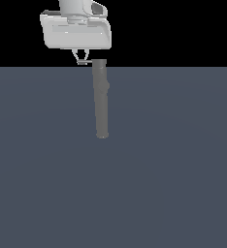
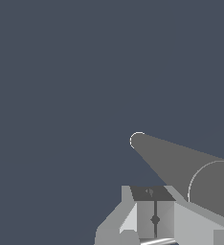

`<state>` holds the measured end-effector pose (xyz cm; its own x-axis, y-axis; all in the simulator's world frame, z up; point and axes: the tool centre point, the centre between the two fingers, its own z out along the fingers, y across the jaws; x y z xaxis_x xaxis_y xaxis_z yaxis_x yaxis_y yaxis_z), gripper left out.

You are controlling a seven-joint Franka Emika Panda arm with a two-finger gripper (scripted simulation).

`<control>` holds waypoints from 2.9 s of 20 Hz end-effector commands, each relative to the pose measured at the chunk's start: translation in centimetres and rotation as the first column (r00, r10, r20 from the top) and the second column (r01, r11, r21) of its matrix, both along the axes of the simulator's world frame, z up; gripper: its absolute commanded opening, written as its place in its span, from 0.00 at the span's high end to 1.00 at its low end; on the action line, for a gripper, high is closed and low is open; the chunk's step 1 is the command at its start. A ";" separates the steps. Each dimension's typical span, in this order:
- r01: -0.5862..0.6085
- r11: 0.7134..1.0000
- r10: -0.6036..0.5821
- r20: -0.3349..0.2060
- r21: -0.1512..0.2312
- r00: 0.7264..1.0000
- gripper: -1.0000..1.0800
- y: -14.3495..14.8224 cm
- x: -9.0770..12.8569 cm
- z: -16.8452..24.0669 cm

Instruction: Turn on the faucet by rotating a designated handle.

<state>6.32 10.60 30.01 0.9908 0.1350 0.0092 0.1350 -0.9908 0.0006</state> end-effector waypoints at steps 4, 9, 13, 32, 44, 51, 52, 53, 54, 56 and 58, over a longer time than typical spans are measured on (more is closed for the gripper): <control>0.000 1.000 0.000 -0.002 0.000 1.000 1.00 -0.6 -1.1 0.0; -0.001 1.000 0.001 -0.004 0.000 1.000 1.00 -1.3 -2.4 0.0; -0.001 1.000 0.001 -0.006 0.000 1.000 1.00 -1.9 -3.6 0.0; -0.031 0.999 0.031 -0.001 0.005 1.000 1.00 -5.6 -4.5 -0.1; -0.056 0.998 0.056 -0.036 0.013 0.998 1.00 -7.1 -3.8 -0.2; -0.035 0.999 0.035 -0.026 0.008 0.999 1.00 -8.8 -1.5 -0.1; -0.032 0.999 0.033 -0.024 0.007 0.999 1.00 -9.1 -1.2 -0.1; -0.030 1.000 0.030 -0.023 0.006 0.999 1.00 -9.3 -0.9 -0.1; -0.027 1.000 0.027 -0.022 0.005 0.999 1.00 -9.5 -0.6 -0.1; -0.021 1.000 0.021 -0.019 0.004 1.000 1.00 -10.0 0.1 -0.1; -0.016 1.000 0.016 -0.016 0.003 1.000 1.00 -10.5 0.7 -0.1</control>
<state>4.17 0.00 29.87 0.9858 0.1564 -0.0611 0.1561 -0.9877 -0.0106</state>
